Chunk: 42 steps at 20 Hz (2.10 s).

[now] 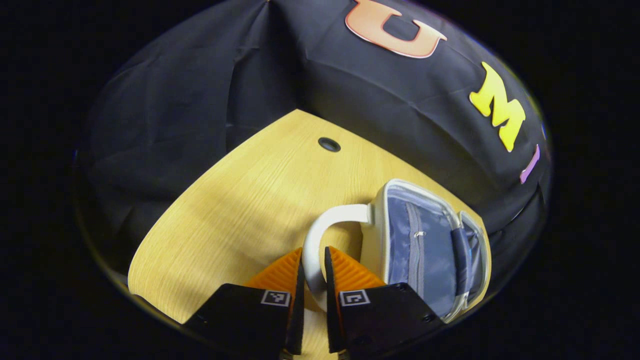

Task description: First open the suitcase, pack the skin care products into it, and then close the suitcase.

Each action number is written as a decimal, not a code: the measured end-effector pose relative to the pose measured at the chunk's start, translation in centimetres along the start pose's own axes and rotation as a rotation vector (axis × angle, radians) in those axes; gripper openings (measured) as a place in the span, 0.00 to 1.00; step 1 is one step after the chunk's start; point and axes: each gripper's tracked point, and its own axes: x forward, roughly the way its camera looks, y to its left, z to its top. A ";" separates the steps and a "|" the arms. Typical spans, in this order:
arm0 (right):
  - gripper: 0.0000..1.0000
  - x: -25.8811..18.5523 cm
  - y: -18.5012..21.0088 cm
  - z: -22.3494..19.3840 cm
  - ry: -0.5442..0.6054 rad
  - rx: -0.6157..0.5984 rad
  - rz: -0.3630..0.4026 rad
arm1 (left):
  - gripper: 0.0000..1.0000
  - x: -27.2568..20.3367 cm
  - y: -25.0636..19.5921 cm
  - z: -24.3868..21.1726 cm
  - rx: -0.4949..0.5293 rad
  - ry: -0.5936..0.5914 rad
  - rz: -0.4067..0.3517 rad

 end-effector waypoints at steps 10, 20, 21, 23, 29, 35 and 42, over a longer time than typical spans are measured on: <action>0.78 -2.5 -1.8 1.8 -0.099 0.067 0.011 | 0.04 -9.7 -14.1 11.1 0.240 -0.290 -0.043; 0.77 -5.2 -10.0 0.8 -0.169 0.201 -0.057 | 0.04 -15.5 -34.4 7.2 0.469 -0.374 -0.134; 0.77 -5.5 -10.9 0.5 -0.170 0.210 -0.067 | 0.04 -15.6 -35.9 6.5 0.483 -0.385 -0.132; 0.77 -6.2 -12.7 0.0 -0.168 0.217 -0.087 | 0.04 -15.3 -38.7 4.6 0.519 -0.396 -0.126; 0.77 -7.6 -18.4 -1.5 -0.129 0.231 -0.163 | 0.04 -11.8 -45.4 -2.1 0.559 -0.317 -0.208; 0.77 -9.6 -22.8 -3.1 -0.091 0.245 -0.256 | 0.04 -7.6 -48.5 -7.6 0.582 -0.212 -0.256; 0.76 -10.9 -25.6 -4.2 -0.056 0.235 -0.323 | 0.04 -2.6 -49.8 -14.3 0.601 -0.086 -0.262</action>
